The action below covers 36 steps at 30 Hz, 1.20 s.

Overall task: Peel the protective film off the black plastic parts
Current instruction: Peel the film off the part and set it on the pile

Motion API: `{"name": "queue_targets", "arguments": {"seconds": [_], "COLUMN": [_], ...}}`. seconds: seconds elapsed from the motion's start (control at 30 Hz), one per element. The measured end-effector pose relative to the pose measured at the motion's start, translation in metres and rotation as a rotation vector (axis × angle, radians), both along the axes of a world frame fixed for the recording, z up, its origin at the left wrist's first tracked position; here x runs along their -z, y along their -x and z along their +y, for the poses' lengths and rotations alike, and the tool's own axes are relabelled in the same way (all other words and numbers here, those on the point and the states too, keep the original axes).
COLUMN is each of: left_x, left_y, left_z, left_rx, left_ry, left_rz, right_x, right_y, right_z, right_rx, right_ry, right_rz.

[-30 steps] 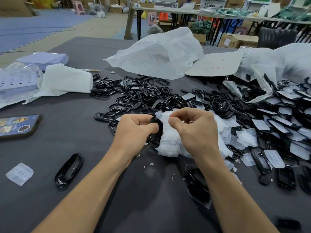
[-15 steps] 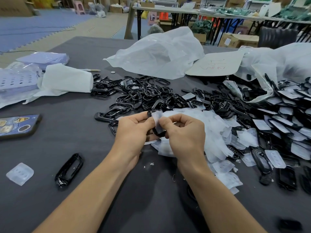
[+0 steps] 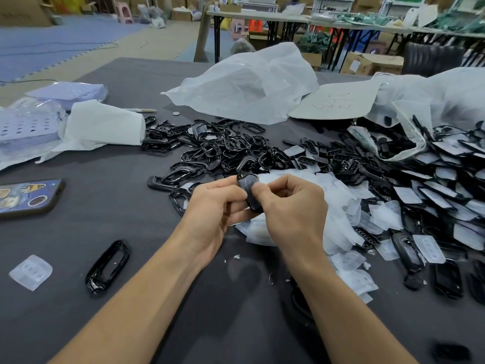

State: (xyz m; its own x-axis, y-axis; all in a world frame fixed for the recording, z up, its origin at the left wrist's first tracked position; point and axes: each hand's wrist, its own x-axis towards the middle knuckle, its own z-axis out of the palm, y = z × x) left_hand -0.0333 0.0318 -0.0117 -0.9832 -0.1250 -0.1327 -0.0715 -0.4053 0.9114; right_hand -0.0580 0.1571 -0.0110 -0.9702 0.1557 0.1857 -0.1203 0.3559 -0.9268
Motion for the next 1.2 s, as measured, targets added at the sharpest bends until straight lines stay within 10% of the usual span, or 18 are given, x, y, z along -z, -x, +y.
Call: {"name": "queue_targets", "arguments": {"seconds": [0.37, 1.2], "left_x": [0.008, 0.004], "left_y": [0.003, -0.001], "left_z": [0.004, -0.007], "left_rx": [-0.095, -0.093], "left_ry": [0.038, 0.153], "left_rz": [-0.015, 0.036], "right_x": [0.002, 0.001], "right_y": [-0.001, 0.010], "right_z": [0.001, 0.009], "right_rx": [0.004, -0.270], "right_ry": [-0.208, 0.169], "right_rz": [0.086, -0.013]}}
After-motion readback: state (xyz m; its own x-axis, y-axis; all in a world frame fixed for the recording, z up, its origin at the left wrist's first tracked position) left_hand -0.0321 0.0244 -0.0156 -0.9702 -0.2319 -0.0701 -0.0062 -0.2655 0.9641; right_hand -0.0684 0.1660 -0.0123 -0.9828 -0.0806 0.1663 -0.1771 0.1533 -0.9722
